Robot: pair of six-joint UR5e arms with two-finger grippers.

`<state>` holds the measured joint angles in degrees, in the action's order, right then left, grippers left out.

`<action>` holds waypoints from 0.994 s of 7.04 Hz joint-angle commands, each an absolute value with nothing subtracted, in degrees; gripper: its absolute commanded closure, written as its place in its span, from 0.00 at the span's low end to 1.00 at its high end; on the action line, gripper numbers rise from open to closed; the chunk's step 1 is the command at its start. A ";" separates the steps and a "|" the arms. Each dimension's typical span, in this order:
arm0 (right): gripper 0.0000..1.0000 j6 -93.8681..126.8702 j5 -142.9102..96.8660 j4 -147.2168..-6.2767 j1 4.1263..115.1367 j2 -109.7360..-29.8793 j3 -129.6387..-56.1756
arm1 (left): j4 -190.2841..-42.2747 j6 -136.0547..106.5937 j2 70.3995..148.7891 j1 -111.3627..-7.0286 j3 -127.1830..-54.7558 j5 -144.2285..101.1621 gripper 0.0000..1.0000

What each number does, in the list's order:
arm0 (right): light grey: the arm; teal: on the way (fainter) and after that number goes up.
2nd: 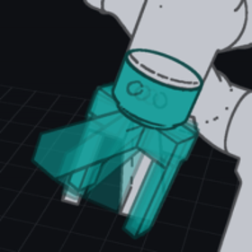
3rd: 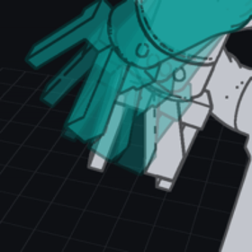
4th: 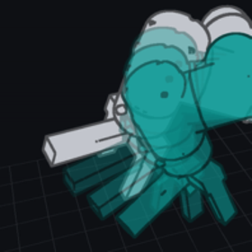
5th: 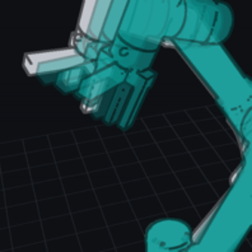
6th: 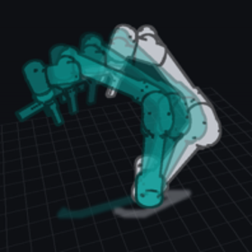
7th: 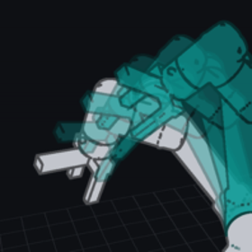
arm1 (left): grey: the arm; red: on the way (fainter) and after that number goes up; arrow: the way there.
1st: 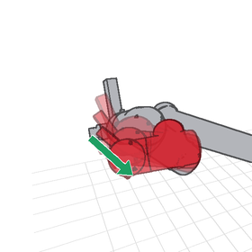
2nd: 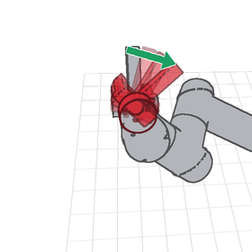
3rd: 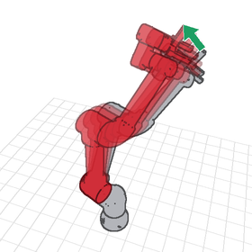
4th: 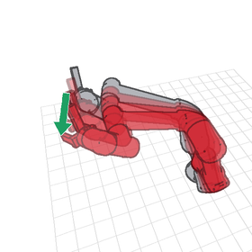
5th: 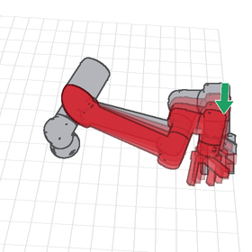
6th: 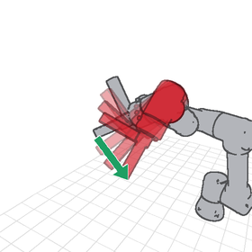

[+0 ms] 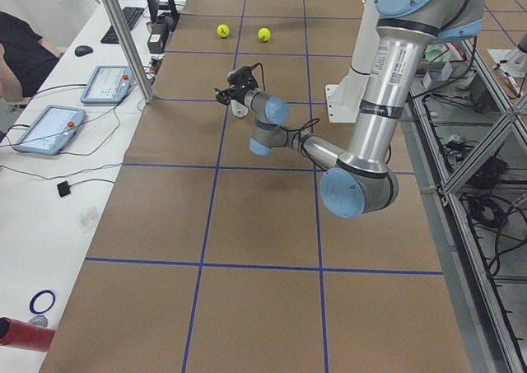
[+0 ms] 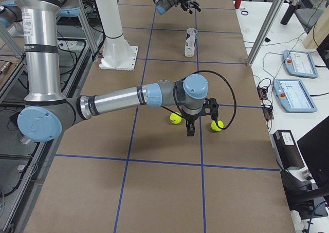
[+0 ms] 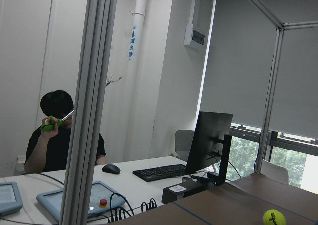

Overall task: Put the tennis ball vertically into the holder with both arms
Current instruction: 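Open the left gripper and withdraw it from the can, then lower the right gripper onto the nearer yellow tennis ball and grasp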

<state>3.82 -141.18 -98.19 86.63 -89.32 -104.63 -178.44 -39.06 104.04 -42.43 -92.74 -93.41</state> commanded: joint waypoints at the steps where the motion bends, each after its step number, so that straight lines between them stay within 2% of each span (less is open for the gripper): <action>1: 0.00 9.72 -139.06 -98.09 82.99 -88.86 -106.42 | -170.86 -39.73 100.99 -45.44 -94.49 -104.59 0.01; 2: 0.00 16.98 -137.48 -97.65 78.53 -88.68 -108.35 | -170.86 -39.81 100.90 -45.18 -94.22 -104.59 0.01; 4: 0.00 39.18 -130.98 -81.39 67.99 -89.73 -108.46 | -170.77 -41.21 100.99 -44.83 -94.04 -104.59 0.01; 5: 0.00 43.81 -128.69 -76.51 63.50 -90.35 -107.50 | -170.77 -41.22 101.16 -44.82 -94.04 -104.50 0.01; 7: 0.00 43.42 -124.73 -75.41 58.64 -90.79 -105.13 | -170.77 -41.22 101.60 -44.74 -93.87 -104.41 0.01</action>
